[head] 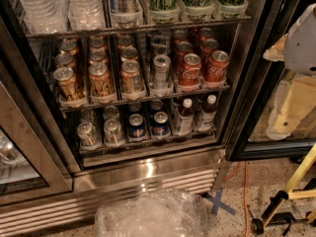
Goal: Pick orange can from middle shelf of fridge
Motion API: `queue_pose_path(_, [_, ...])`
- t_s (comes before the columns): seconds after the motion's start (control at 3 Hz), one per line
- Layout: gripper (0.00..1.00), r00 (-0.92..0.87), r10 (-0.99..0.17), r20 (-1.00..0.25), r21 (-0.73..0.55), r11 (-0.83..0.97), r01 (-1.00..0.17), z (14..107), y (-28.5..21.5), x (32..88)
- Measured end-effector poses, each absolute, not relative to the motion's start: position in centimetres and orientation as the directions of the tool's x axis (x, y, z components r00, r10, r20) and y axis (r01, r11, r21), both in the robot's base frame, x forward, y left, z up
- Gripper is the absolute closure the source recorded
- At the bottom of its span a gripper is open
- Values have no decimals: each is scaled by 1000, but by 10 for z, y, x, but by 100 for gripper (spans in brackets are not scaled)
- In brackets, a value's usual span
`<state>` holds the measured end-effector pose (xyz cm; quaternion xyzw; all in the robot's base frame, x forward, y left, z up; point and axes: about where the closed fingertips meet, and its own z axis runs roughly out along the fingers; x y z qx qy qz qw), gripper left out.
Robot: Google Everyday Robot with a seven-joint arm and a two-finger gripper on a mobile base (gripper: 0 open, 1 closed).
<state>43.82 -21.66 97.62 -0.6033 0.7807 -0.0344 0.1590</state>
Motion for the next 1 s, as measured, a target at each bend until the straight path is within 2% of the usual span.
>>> queue_pose_path(0.33, [0, -221, -953, -207, -246, 270, -931, 976, -217, 438])
queue_pose_path(0.67, [0, -233, -921, -313, -220, 309, -925, 974, -200, 442])
queue_pose_path(1.0, [0, -293, -808, -511, -118, 404, -907, 944, -163, 454])
